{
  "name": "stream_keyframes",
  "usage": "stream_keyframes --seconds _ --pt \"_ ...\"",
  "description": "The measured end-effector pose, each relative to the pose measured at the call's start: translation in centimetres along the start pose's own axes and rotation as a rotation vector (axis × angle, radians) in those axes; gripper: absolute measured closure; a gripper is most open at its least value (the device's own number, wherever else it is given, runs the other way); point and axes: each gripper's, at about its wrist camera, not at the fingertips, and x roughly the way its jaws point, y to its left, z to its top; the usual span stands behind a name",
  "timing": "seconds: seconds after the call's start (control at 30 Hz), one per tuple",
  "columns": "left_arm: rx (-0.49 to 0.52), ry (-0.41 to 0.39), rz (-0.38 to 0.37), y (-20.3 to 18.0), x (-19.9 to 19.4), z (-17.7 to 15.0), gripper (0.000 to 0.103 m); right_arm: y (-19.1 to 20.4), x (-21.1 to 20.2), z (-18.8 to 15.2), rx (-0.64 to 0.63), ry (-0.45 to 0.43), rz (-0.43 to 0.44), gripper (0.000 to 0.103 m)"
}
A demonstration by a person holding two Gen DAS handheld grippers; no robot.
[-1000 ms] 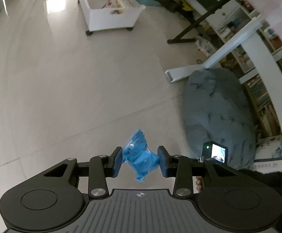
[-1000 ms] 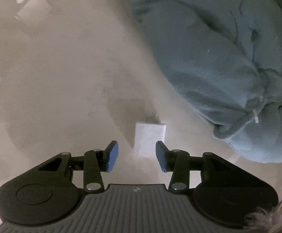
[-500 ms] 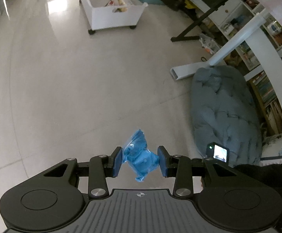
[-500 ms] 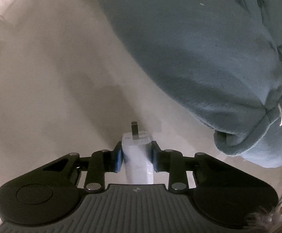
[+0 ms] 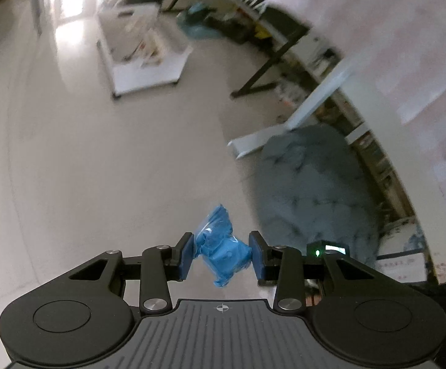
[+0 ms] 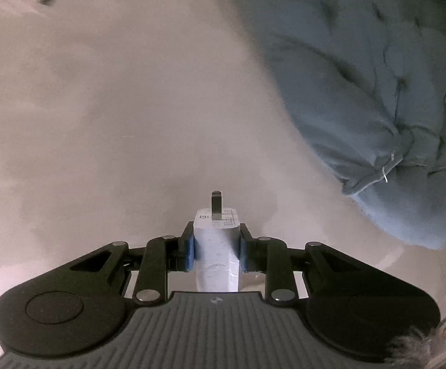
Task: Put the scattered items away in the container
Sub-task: 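Carry the white charger and blue cloth up over the yellow box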
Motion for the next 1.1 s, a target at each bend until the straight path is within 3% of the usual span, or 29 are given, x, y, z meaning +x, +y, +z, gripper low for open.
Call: stream_keyframes --seconds 0.1,0.3,0.47,0.6,0.9,1.1 --pt "0.057 -0.048 -0.006 -2.4 -3.8 2.3 0.067 3.6 -6.8 -0.1 -0.005 -0.040 0.059 0.079" --pt "0.167 -0.080 -0.073 -7.6 -11.4 5.3 0.067 6.2 -23.7 -3.5 0.003 -0.162 0.198 0.079" --pt "0.301 -0.067 -0.192 -12.2 -17.1 6.3 0.067 6.7 -38.8 -8.4 -0.007 -0.283 0.247 0.079" --pt "0.410 -0.057 -0.312 -15.9 -21.2 6.9 0.067 5.2 -48.4 -13.5 0.102 -0.358 0.231 0.079" --pt "0.706 -0.052 -0.552 -24.3 -26.2 6.2 0.067 1.7 -60.1 -24.5 0.423 -0.681 0.066 0.079" --pt "0.814 -0.044 -0.670 -29.0 -27.3 4.3 0.067 0.4 -62.6 -30.0 0.575 -0.837 -0.105 0.079"
